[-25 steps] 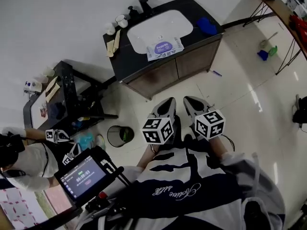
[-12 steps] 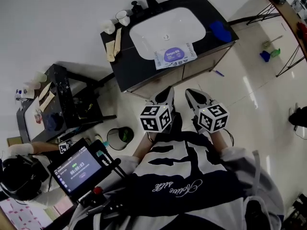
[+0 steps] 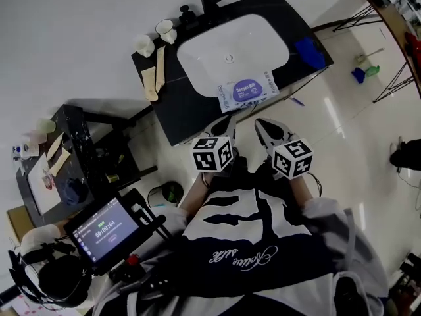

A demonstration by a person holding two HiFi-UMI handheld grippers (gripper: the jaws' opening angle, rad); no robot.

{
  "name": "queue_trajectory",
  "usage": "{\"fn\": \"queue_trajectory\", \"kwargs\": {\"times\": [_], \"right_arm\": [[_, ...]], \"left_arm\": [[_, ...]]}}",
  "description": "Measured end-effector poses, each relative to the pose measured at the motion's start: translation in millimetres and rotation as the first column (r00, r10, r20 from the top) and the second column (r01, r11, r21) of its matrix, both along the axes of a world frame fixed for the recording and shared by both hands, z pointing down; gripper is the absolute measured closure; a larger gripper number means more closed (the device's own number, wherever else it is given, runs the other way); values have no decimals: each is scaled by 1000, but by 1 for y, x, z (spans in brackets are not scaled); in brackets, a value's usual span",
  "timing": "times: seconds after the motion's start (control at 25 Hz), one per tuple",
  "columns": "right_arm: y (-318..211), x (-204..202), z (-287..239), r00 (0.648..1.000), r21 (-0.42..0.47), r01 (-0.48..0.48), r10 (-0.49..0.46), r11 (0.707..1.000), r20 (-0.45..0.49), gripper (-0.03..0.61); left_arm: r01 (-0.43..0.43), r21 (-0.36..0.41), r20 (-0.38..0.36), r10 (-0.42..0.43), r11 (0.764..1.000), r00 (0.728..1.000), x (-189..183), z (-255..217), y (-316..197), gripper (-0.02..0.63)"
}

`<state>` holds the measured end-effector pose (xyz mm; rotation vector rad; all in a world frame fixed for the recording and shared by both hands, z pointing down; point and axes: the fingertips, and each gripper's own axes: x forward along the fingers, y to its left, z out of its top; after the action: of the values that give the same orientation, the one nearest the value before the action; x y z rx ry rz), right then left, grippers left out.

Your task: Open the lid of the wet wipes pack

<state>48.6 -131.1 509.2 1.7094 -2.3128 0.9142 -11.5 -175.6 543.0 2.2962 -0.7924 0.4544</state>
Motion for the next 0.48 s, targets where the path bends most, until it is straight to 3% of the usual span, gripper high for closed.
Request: {"fn": "queue_trajectory", "kwargs": {"times": [0.32,0.48], "right_arm": [[-29,26,26,980,-66,113,-122,991,-159,578],[-54,40,43,963,-72,183,-193,981,-190,578]], "left_arm": [[34,-51,31,-32,998,999,28,40,-40,615],[48,-80,78,-42,996,996,46,69,-47,615]]}}
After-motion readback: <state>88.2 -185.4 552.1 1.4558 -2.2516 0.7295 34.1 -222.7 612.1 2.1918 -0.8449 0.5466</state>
